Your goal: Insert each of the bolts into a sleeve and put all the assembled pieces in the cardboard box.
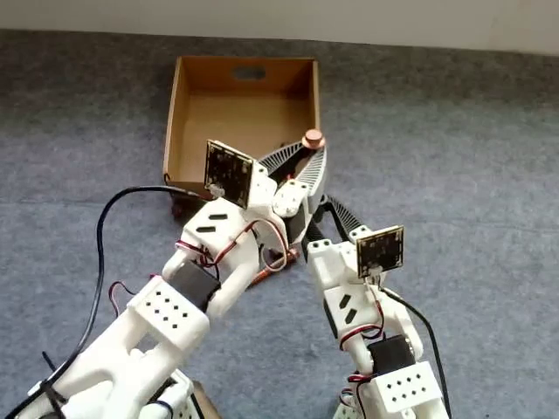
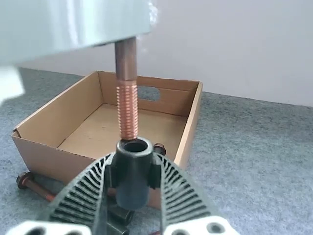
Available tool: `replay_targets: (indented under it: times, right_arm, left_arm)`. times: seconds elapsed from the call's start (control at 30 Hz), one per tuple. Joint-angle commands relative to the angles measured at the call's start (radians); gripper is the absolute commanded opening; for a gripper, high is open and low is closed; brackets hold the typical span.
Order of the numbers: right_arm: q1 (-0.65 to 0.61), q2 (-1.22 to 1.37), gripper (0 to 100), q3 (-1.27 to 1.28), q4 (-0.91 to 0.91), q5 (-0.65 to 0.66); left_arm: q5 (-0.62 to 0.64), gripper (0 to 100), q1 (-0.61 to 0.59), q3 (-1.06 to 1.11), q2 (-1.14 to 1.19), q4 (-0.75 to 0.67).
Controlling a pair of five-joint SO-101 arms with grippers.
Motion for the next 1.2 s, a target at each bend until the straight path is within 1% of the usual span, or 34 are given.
replay_targets:
  times: [0.0,0.33,0.47,0.6,1.0,1.17]
  right_arm:
    - [0.010,-0.007,0.5,-0.002,-0.018,-0.003]
    - [0.010,-0.007,0.5,-0.002,-0.018,-0.003]
    - [0.010,-0.007,0.5,-0.002,-0.018,-0.003]
    - [0.010,-0.007,0.5,-0.002,-0.018,-0.003]
    - [0.010,-0.007,0.5,-0.002,-0.018,-0.003]
    - [0.010,-0.007,0.5,-0.002,-0.018,-0.003]
  left_arm:
    - [-0.005,1,0.005,-0.056,0.004,-0.005]
    - [-0.006,1,0.053,-0.051,0.002,0.002]
    - [-0.006,1,0.050,-0.051,0.002,0.003]
    - [-0.008,1,0.053,-0.056,0.002,0.060]
    - [-0.012,1,0.042,-0.053,0.002,0.063]
    - [-0.143,1,0.038,-0.053,0.002,0.158]
